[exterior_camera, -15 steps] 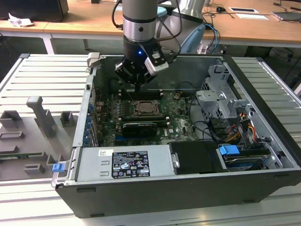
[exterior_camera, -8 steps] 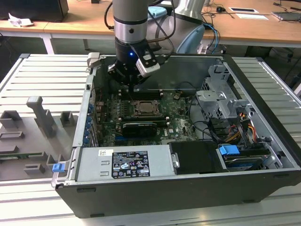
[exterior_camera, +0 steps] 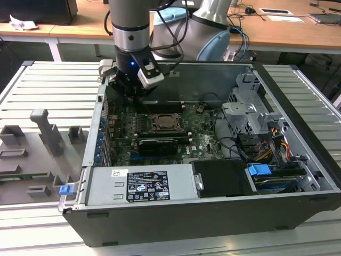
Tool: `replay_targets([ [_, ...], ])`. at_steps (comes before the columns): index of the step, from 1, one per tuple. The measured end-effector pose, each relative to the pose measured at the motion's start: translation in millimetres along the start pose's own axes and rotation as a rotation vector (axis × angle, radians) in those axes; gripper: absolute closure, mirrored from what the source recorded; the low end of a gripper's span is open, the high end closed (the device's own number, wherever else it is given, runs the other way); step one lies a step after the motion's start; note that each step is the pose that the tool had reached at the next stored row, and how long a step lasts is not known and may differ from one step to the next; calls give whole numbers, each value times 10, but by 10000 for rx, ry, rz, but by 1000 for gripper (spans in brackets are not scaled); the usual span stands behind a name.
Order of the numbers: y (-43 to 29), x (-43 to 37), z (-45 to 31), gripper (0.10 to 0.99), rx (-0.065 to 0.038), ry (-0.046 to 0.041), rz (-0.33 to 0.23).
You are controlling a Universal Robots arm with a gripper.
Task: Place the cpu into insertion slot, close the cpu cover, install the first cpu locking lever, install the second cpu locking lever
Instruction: 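Install the first cpu locking lever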
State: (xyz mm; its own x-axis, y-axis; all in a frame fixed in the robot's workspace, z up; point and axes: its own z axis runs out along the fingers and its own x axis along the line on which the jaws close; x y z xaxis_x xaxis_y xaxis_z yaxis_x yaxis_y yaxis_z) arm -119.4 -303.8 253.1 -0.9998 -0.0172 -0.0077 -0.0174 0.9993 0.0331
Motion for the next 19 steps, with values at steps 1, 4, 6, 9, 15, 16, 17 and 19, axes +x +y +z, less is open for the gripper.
replay_targets([
  [1,53,1,3,980,0,0,0],
  [4,70,-2,4,980,0,0,-1],
  [6,82,-7,5,980,1,1,0],
  [9,92,-10,5,980,1,0,-2],
  [15,109,-31,6,980,0,0,0],
  [16,109,-40,7,980,0,-1,0],
  [17,108,-72,6,980,0,0,-1],
  [19,107,-111,7,980,0,0,0],
])
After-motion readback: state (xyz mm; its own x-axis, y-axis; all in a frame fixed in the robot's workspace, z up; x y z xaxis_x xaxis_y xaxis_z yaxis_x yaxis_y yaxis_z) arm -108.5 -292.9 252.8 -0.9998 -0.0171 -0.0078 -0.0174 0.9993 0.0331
